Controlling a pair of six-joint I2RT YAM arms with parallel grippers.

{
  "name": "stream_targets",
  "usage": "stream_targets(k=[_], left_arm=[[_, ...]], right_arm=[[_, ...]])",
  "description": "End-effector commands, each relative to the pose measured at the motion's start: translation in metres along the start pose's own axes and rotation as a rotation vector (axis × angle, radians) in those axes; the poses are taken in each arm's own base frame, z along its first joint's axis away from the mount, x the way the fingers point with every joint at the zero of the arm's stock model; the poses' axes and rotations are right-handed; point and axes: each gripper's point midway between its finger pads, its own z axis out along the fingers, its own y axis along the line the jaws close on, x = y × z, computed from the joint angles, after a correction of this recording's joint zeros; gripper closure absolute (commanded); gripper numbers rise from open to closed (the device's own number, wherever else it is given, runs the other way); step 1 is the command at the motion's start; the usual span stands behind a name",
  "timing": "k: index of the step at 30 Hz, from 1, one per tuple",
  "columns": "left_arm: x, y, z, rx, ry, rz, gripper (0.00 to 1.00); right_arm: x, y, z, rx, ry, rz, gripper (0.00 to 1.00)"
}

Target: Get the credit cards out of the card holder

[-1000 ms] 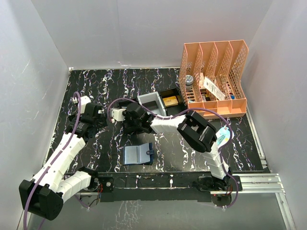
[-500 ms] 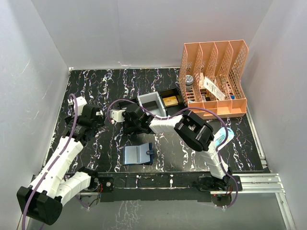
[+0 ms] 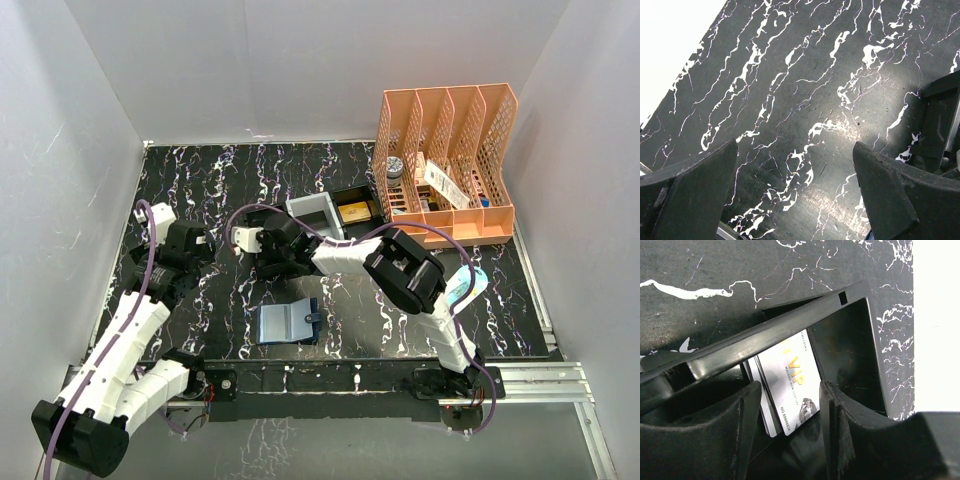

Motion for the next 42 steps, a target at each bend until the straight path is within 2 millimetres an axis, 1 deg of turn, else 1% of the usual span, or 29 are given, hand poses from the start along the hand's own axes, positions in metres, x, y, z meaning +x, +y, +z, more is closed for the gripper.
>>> stream_targets(k=[1, 6, 9, 13, 14, 16, 18, 20, 22, 23, 25, 26, 27, 28, 29, 32, 34, 35, 36, 37, 39, 40, 42], left_arm=[[-0.005, 0.004, 0.000, -0.024, -0.012, -0.005, 0.01], [-0.004, 0.002, 0.001, -0.018, -0.006, 0.001, 0.01], [-0.003, 0.000, 0.001, -0.008, -0.003, 0.001, 0.01], [-0.003, -0.001, 0.000, 0.004, -0.003, 0.001, 0.01], [-0.003, -0.001, 0.000, 0.005, -0.004, -0.001, 0.01], [-0.004, -0.002, 0.000, 0.008, -0.006, -0.001, 0.01], [-0.004, -0.002, 0.000, 0.008, -0.007, -0.001, 0.01], [-0.004, -0.002, -0.001, 0.011, -0.007, -0.002, 0.01], [-0.004, -0.003, -0.001, 0.016, -0.009, -0.005, 0.01], [-0.004, -0.003, -0.001, 0.019, -0.008, -0.004, 0.01], [-0.004, -0.004, -0.001, 0.024, -0.007, -0.002, 0.01], [-0.004, -0.005, -0.001, 0.025, -0.006, -0.002, 0.01], [-0.004, -0.005, -0.001, 0.027, -0.006, -0.002, 0.01], [-0.004, -0.005, -0.001, 0.026, -0.005, 0.001, 0.01], [-0.005, -0.005, -0.001, 0.025, -0.008, 0.000, 0.01], [-0.007, -0.002, -0.001, 0.012, -0.017, -0.006, 0.01], [-0.010, 0.000, -0.004, 0.007, -0.022, -0.024, 0.01], [-0.011, 0.000, -0.006, 0.016, -0.028, -0.035, 0.01], [-0.012, -0.002, -0.007, 0.035, -0.033, -0.041, 0.01], [-0.014, -0.004, -0.009, 0.056, -0.042, -0.047, 0.01], [-0.016, -0.006, -0.012, 0.089, -0.058, -0.056, 0.01], [-0.018, -0.006, -0.014, 0.101, -0.067, -0.063, 0.01], [-0.018, -0.006, -0.016, 0.111, -0.072, -0.069, 0.01]], right_arm=[[-0.032, -0.039, -0.011, 0.056, -0.093, 0.106, 0.49], [-0.051, -0.051, -0.024, 0.023, -0.178, 0.245, 0.41], [-0.063, -0.069, -0.039, 0.052, -0.233, 0.326, 0.39], [-0.077, -0.094, -0.063, 0.111, -0.278, 0.442, 0.38], [-0.076, -0.104, -0.070, 0.155, -0.274, 0.501, 0.35], [-0.074, -0.120, -0.087, 0.229, -0.276, 0.686, 0.27], [-0.070, -0.131, -0.107, 0.280, -0.280, 0.865, 0.22], [-0.072, -0.132, -0.125, 0.266, -0.288, 0.987, 0.18], [-0.080, -0.132, -0.148, 0.238, -0.301, 1.127, 0.16], [-0.079, -0.125, -0.155, 0.214, -0.280, 1.193, 0.16], [-0.083, -0.110, -0.167, 0.139, -0.269, 1.289, 0.16], [-0.084, -0.100, -0.171, 0.102, -0.264, 1.349, 0.17], [-0.083, -0.090, -0.175, 0.085, -0.240, 1.418, 0.21], [-0.082, -0.075, -0.176, 0.073, -0.204, 1.465, 0.23], [-0.084, -0.064, -0.179, 0.088, -0.170, 1.478, 0.24], [-0.079, -0.025, -0.187, 0.198, 0.003, 1.456, 0.23], [-0.074, 0.003, -0.200, 0.284, 0.095, 1.475, 0.23], [-0.074, 0.013, -0.205, 0.307, 0.102, 1.491, 0.24], [-0.075, 0.026, -0.208, 0.307, 0.099, 1.505, 0.28], [-0.078, 0.035, -0.209, 0.298, 0.091, 1.531, 0.32], [-0.084, 0.055, -0.209, 0.268, 0.083, 1.544, 0.35], [-0.082, 0.067, -0.204, 0.255, 0.117, 1.528, 0.36], [-0.080, 0.083, -0.201, 0.246, 0.195, 1.502, 0.37]])
